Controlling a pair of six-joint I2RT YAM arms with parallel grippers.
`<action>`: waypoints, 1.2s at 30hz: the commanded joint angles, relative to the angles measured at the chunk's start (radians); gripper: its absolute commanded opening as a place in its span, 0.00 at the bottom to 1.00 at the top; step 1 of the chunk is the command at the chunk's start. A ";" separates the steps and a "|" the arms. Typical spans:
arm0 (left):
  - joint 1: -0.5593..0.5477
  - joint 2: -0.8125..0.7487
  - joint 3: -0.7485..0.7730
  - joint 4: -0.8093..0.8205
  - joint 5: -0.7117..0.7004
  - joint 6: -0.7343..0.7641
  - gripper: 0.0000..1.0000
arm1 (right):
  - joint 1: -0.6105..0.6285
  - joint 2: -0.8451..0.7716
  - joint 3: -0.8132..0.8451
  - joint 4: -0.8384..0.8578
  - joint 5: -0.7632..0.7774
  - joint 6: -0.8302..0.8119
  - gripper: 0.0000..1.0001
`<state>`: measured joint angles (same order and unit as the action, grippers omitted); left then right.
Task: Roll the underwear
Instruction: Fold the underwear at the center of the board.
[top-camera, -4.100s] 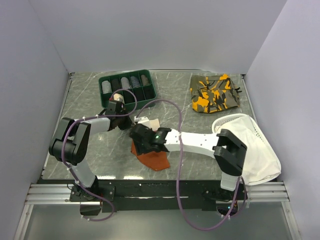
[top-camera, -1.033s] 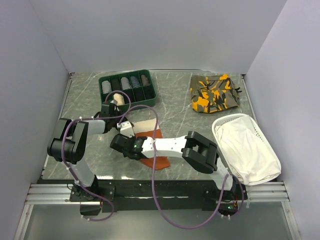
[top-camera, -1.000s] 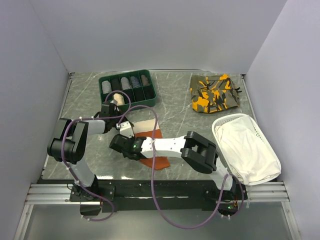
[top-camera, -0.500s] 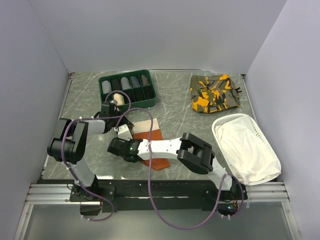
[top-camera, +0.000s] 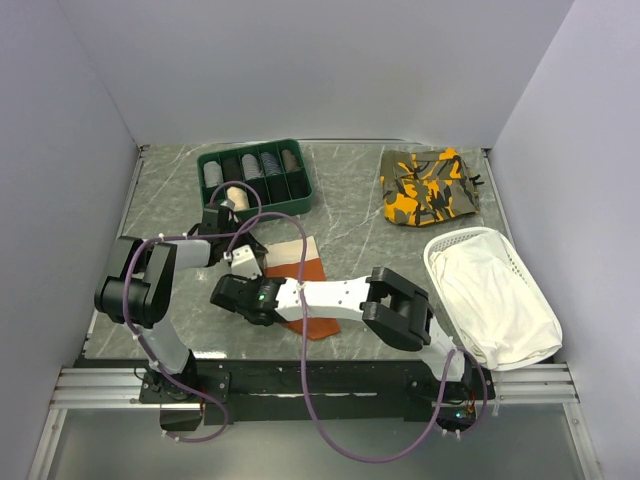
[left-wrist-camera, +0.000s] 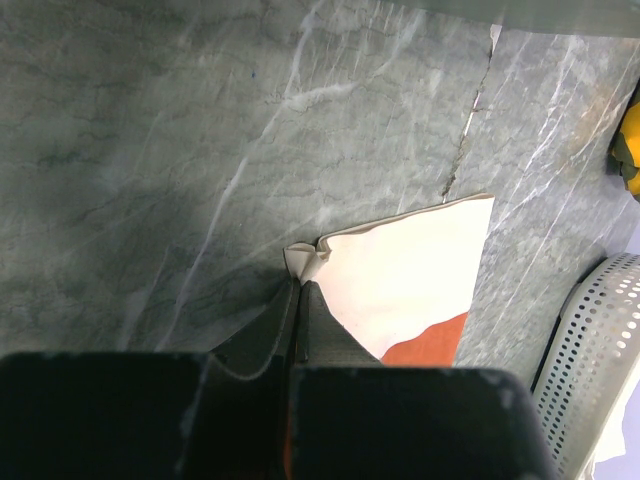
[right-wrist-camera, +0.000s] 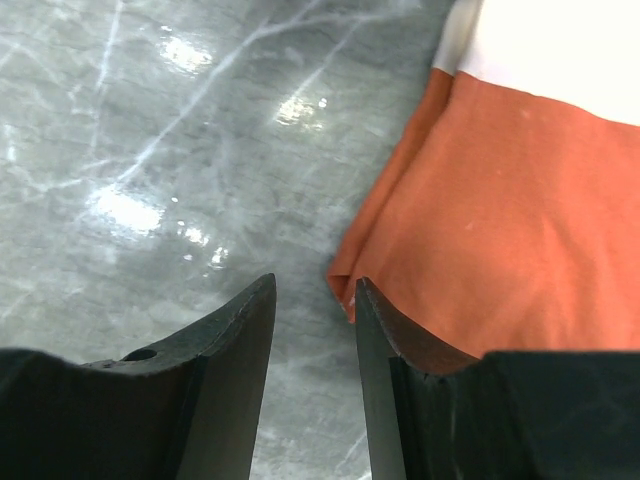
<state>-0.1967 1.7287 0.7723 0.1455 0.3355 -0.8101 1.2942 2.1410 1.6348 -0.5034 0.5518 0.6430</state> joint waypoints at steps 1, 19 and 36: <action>0.005 0.006 -0.024 -0.070 -0.021 0.020 0.01 | -0.009 -0.026 0.042 -0.047 0.054 0.038 0.45; 0.006 0.009 -0.022 -0.072 -0.023 0.023 0.01 | -0.036 0.023 0.037 -0.024 -0.029 0.040 0.43; 0.008 0.009 -0.024 -0.072 -0.023 0.025 0.01 | -0.044 0.076 0.053 -0.069 -0.047 0.070 0.41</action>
<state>-0.1936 1.7287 0.7723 0.1448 0.3374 -0.8089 1.2560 2.2036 1.6611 -0.5491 0.5034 0.6880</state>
